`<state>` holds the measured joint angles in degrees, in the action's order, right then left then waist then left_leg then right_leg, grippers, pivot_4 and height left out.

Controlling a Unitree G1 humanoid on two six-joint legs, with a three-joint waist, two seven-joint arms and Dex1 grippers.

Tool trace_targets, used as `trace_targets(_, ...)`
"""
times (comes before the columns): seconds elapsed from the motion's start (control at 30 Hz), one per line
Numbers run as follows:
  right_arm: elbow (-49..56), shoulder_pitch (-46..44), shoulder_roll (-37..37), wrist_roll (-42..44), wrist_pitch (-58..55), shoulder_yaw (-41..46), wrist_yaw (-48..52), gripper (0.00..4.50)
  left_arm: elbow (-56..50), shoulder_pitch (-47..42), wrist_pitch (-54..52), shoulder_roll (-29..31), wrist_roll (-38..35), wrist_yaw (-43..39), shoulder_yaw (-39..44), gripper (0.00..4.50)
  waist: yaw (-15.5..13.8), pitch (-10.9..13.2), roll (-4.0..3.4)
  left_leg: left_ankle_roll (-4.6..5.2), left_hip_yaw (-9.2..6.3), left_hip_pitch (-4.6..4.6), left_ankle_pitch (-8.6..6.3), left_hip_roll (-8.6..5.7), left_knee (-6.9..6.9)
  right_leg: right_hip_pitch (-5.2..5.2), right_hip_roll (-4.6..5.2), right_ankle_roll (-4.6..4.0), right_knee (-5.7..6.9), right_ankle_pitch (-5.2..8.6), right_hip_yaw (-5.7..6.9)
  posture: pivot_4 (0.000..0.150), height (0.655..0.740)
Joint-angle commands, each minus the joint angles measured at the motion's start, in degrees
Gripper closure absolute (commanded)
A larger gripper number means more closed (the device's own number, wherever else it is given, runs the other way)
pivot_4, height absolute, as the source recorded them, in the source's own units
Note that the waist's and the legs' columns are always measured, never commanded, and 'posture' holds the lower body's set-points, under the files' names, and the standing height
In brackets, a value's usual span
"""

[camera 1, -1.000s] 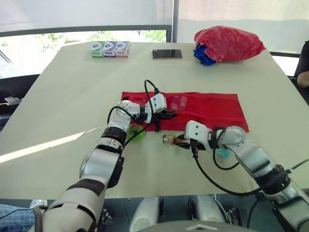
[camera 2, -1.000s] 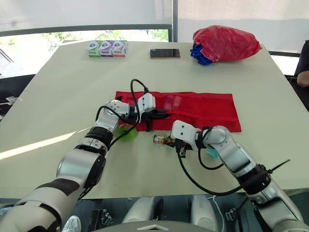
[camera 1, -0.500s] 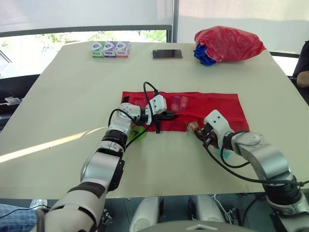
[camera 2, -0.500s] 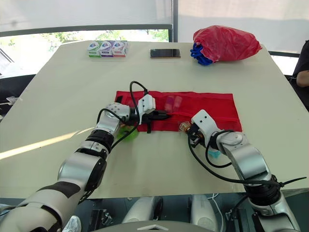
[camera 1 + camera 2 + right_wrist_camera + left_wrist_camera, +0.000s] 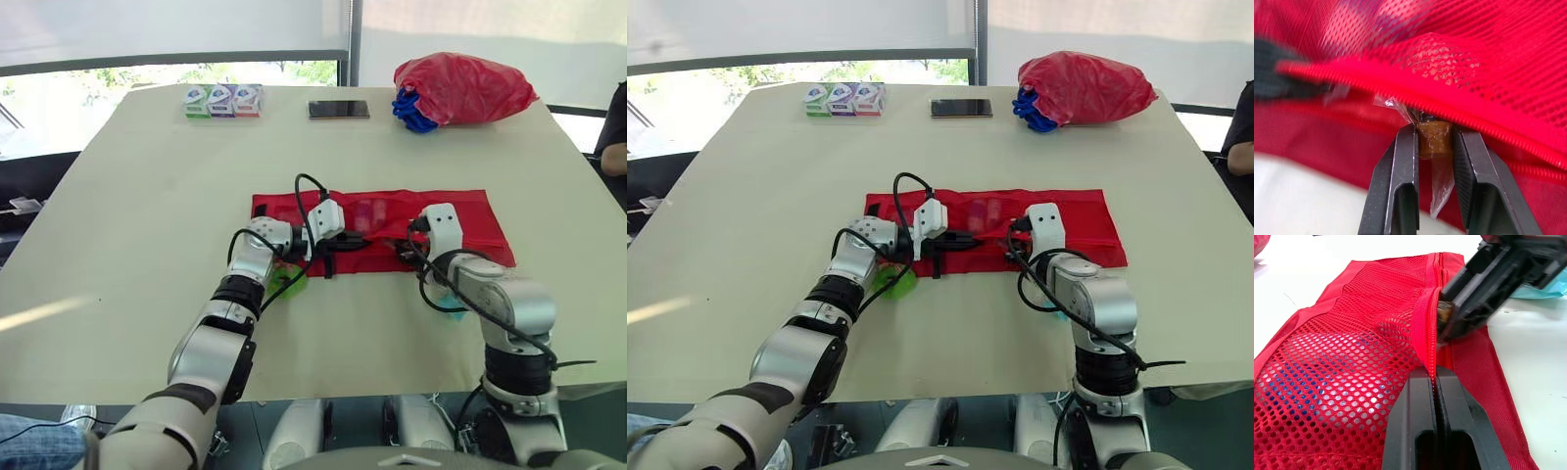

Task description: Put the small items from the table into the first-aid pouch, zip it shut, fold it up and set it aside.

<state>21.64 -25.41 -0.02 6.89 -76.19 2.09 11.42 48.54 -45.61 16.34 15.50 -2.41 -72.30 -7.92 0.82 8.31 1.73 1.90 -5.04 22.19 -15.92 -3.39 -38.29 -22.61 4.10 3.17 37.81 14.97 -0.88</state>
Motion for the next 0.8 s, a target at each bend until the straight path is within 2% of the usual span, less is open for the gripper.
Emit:
trace_targets(0.03,-1.5,-3.9,4.1,-0.3,4.2,0.2,-4.1,4.12,-2.3,0.3,-0.3,-0.6,-0.5,-0.8,-1.0,4.50,0.1,0.0,-0.04,0.00,0.00,-0.01,0.00,0.00,0.00,-0.01,-0.01,0.00,0.01,0.00,0.00,0.150,0.7400)
trace_targets(0.3,-7.5,-5.2,9.0,-2.0,14.0,-0.7,-10.3,4.12,-3.4,0.9,-0.5,-0.5,-0.7,-0.8,-1.3,4.50,0.1,0.0,-0.08,0.00,0.02,-0.04,0.00,0.00,0.03,-0.02,-0.01,0.00,0.03,0.00,-0.04,0.150,0.7400)
trace_targets(0.37,-6.5,-4.3,8.3,-1.7,14.2,-1.4,-9.9,3.03,-3.5,1.1,-0.5,-0.1,-0.8,-0.9,-1.2,4.50,0.2,0.0,-0.08,0.00,0.02,-0.04,0.00,-0.01,0.03,-0.03,-0.01,0.00,0.02,0.00,-0.04,0.150,0.7400)
trace_targets(0.4,-6.1,-4.0,7.9,-1.6,14.1,-1.7,-9.5,2.81,-3.5,1.2,-0.5,0.1,-0.7,-0.9,-1.2,4.50,0.2,0.0,-0.09,0.00,0.02,-0.04,0.00,0.00,0.04,-0.04,-0.01,0.00,0.03,0.00,-0.04,0.150,0.7400)
trace_targets(0.43,-5.0,-3.2,7.1,-1.0,13.1,-2.3,-8.5,2.26,-3.4,1.3,-0.4,0.3,-0.7,-0.8,-1.1,4.50,0.2,0.0,-0.09,0.00,0.02,-0.04,0.00,0.00,0.04,-0.04,-0.01,0.00,0.03,0.00,-0.04,0.150,0.7400)
trace_targets(0.47,-3.8,-2.4,6.3,-0.4,12.2,-2.9,-7.5,1.91,-3.2,1.4,-0.3,0.5,-0.7,-0.8,-1.1,4.50,0.2,0.0,-0.09,0.00,0.02,-0.04,0.00,0.00,0.04,-0.04,-0.01,0.00,0.02,0.00,-0.04,0.150,0.7400)
trace_targets(0.5,-2.5,-1.6,5.6,0.1,11.6,-3.3,-6.8,1.27,-3.1,1.4,-0.3,0.6,-0.6,-0.7,-1.0,4.50,0.2,0.0,-0.09,0.00,0.02,-0.04,0.00,0.00,0.04,-0.03,-0.02,0.00,0.02,0.00,-0.04,0.150,0.7400)
trace_targets(0.53,-1.0,-0.8,4.7,0.6,10.9,-3.6,-6.1,1.02,-2.8,1.3,-0.2,0.7,-0.6,-0.7,-1.0,4.50,0.2,0.0,-0.10,0.00,0.03,-0.04,0.00,0.00,0.04,-0.03,-0.02,0.00,0.02,0.00,-0.04,0.150,0.7400)
trace_targets(0.8,12.9,5.1,-4.1,7.0,1.9,-5.6,1.0,1.02,-0.1,-0.6,0.5,1.1,-0.1,0.2,-0.7,4.50,0.2,0.0,-0.11,0.02,0.03,-0.04,-0.01,0.01,0.04,-0.02,-0.04,0.00,0.00,0.00,-0.03,0.150,0.7400)
